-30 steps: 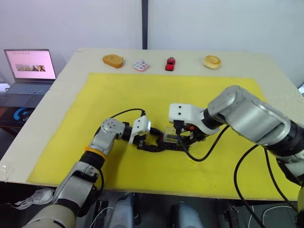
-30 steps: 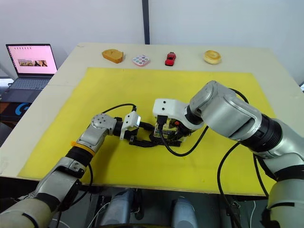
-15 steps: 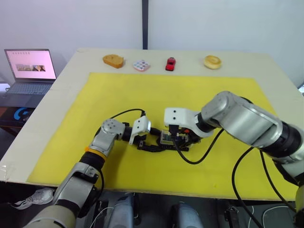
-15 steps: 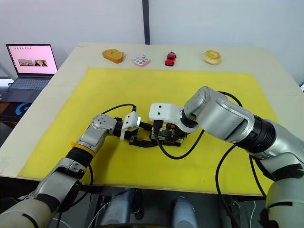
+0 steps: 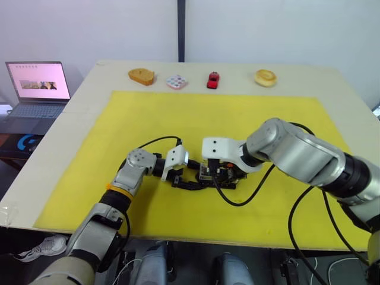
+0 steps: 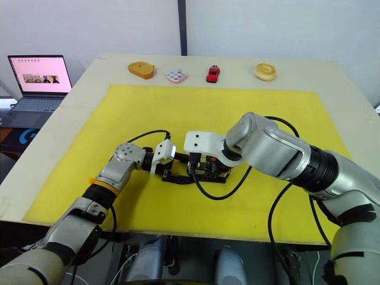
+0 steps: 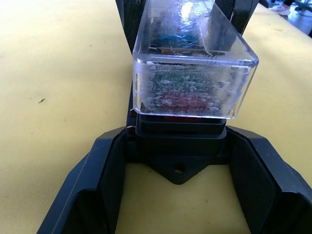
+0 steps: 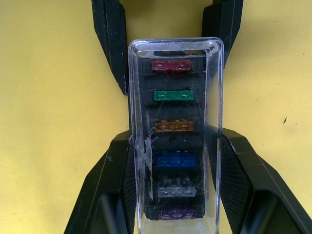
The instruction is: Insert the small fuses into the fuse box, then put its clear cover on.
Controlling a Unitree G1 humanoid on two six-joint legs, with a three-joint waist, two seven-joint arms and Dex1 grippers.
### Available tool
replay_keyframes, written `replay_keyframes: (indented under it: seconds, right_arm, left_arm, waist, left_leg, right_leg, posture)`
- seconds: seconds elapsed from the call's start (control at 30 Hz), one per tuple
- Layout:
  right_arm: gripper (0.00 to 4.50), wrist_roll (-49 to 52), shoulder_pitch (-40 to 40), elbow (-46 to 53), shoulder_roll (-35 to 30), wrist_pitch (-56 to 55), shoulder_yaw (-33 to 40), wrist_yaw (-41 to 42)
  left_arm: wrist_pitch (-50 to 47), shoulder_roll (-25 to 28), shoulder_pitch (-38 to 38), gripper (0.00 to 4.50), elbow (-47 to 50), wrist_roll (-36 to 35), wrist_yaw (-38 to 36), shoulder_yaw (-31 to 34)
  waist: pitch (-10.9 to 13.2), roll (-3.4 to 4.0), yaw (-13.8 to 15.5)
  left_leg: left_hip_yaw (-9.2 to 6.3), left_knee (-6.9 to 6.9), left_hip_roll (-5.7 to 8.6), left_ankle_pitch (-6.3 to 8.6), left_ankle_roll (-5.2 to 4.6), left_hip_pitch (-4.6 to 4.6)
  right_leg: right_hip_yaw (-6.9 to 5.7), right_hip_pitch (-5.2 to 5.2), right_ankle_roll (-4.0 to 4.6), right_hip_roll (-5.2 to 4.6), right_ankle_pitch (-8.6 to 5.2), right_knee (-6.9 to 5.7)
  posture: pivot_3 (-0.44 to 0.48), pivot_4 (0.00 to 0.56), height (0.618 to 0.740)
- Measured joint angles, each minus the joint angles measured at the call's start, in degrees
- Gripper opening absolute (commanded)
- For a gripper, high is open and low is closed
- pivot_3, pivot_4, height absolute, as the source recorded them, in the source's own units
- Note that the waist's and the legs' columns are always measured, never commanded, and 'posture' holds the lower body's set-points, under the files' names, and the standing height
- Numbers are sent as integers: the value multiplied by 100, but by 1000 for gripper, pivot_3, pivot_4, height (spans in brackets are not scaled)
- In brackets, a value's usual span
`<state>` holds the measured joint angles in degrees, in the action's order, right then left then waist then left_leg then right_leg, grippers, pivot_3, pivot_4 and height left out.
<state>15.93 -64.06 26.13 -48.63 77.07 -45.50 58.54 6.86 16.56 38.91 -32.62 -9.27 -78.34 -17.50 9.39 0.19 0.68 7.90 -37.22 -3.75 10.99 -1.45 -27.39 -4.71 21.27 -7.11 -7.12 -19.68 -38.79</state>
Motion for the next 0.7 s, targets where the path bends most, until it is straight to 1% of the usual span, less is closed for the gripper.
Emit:
replay_keyframes:
  seconds: [0.37,0.6,0.67,0.7]
  right_arm:
    - [1680,136,-39,64,49,403,-29,-155]
    - [1680,176,-41,63,65,392,-34,-249]
    - [2699,182,-41,63,59,380,-36,-249]
    - [3042,206,-39,61,59,372,-46,-242]
  left_arm:
    - [-8,-50,-37,2534,13,13,31,22]
    - [12,-73,-36,2534,2,49,41,33]
    - [22,-80,-35,2534,-5,54,42,36]
    - [25,-90,-35,2534,-7,55,54,39]
  waist:
    - [-9,-2,5]
    - [-11,-2,6]
    - [-12,-3,6]
    - [-12,-3,7]
  left_leg:
    - [-2,0,-1,2,-4,0]
    - [-3,0,0,3,-6,0]
    - [-3,0,1,4,-6,0]
    - [-3,0,1,4,-7,0]
  right_leg:
    - [-2,-2,0,-5,0,0]
    - [-5,-4,0,-8,0,1]
    - [-5,-5,0,-9,0,1]
    - [-6,-5,0,-10,0,1]
  posture:
    - [0,150,740]
    - [0,150,740]
    - [0,150,740]
    - [0,150,740]
